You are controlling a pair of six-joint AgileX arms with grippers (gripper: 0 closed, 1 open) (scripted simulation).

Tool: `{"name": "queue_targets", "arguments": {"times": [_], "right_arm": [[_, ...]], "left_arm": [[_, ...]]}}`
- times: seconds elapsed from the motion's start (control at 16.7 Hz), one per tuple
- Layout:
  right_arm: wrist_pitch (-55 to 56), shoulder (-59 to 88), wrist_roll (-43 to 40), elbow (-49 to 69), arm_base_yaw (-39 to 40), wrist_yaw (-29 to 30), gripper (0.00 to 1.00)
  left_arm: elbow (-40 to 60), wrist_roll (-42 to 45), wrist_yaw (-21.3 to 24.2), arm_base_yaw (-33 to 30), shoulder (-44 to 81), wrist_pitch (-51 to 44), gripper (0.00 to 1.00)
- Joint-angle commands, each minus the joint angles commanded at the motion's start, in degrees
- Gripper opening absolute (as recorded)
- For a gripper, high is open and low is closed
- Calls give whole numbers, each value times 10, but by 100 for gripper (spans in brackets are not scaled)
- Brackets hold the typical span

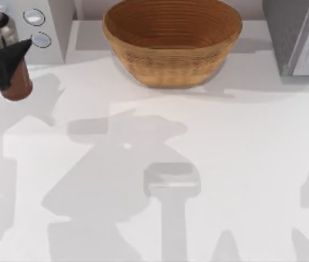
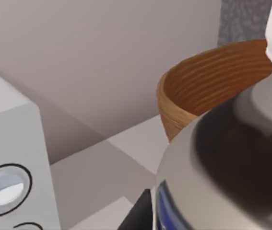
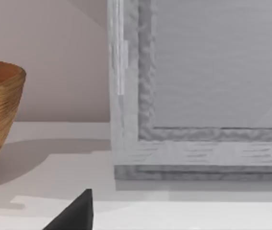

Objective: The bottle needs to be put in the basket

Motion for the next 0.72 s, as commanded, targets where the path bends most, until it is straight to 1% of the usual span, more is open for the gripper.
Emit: {"name": "queue_targets", "arguments": {"times": [0.12,0.24,0.72], "right_arm": [[0,0,0,0,0,0,100],[0,0,0,0,0,0,100],[0,0,0,0,0,0,100]], "left_arm": [[73,-14,-84,-48,38,-28,0],[156,-29,-187,-104,77,-62,0],[490,-103,-663,-350,212,-223,0]]}}
